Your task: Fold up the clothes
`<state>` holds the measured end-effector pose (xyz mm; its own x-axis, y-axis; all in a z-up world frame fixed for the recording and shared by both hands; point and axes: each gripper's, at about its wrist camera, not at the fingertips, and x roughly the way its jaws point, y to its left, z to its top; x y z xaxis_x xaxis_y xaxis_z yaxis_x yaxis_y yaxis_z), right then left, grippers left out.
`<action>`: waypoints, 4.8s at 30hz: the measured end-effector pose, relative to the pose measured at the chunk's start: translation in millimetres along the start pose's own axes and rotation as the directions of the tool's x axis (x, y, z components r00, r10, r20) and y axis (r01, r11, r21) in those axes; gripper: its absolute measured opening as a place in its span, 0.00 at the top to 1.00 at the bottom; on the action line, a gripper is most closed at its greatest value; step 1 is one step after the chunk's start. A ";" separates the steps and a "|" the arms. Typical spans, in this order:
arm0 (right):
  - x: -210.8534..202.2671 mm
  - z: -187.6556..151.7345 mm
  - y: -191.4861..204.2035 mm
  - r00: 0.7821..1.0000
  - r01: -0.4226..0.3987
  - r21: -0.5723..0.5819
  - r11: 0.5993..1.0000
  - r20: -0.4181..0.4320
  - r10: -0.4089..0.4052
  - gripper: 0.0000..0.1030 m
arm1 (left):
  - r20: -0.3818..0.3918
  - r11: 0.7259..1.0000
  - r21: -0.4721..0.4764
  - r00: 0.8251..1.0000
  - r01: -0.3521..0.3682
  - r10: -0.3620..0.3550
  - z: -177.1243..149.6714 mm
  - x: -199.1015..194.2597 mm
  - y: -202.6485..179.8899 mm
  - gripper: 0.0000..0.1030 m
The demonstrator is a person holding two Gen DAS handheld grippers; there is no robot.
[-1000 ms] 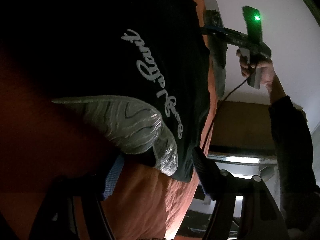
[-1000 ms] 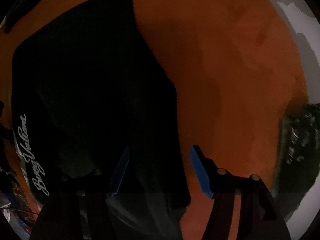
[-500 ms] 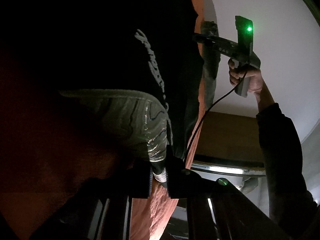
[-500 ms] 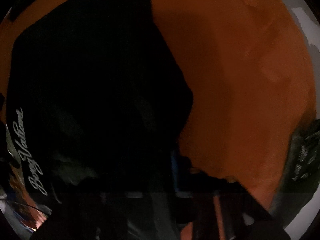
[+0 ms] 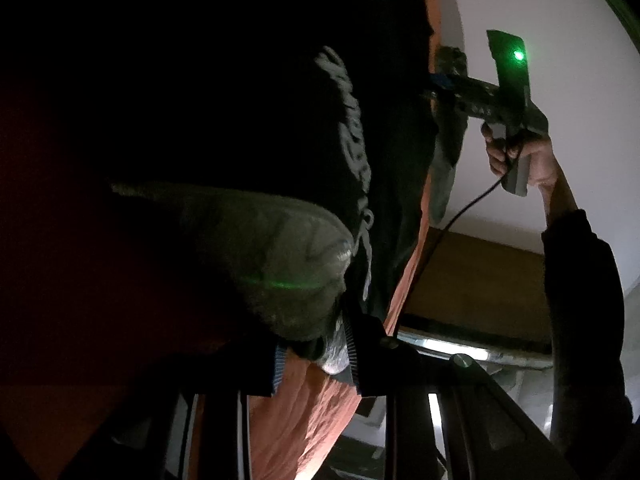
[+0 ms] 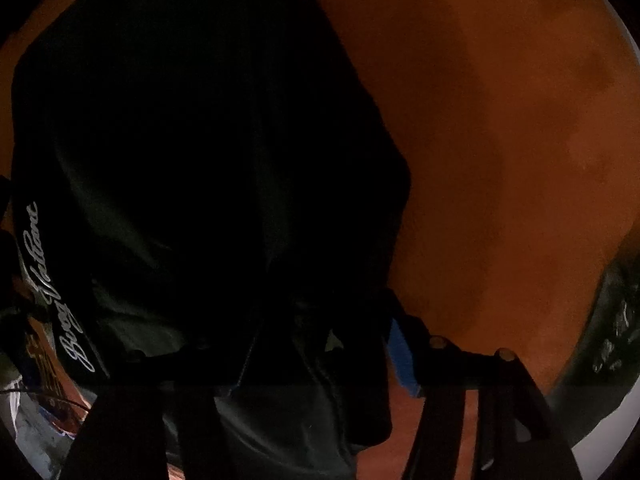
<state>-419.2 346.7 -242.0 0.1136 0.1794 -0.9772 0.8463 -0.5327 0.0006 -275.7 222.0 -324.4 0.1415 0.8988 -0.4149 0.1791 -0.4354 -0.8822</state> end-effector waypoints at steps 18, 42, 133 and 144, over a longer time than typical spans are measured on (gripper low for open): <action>-108.3 -52.1 15.0 0.902 -0.222 0.127 0.967 0.403 0.154 0.94 | 0.076 0.861 0.505 0.991 0.053 -0.106 22.7 -96.2 -126.9 0.95; -119.6 -256.6 126.7 0.230 -0.781 0.063 0.621 0.954 0.192 0.93 | 0.131 0.320 0.935 0.988 -0.149 0.077 37.6 -202.4 -169.5 0.95; -19.4 -220.3 288.1 0.767 -0.291 0.803 0.520 0.521 -0.375 1.00 | 0.496 0.282 0.580 0.607 -0.764 0.621 -7.6 -146.7 -61.0 0.53; -26.0 -250.9 284.7 0.742 -0.284 0.823 0.493 0.514 -0.431 1.00 | 0.582 0.272 0.562 0.607 -0.781 0.541 -15.5 -164.8 -85.7 0.53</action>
<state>-50.7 397.9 -163.1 -0.5477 -0.0622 -0.8344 -0.0436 -0.9938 0.1027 -299.3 110.4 -177.0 -0.3841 0.3396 -0.8585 -0.6090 -0.7921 -0.0409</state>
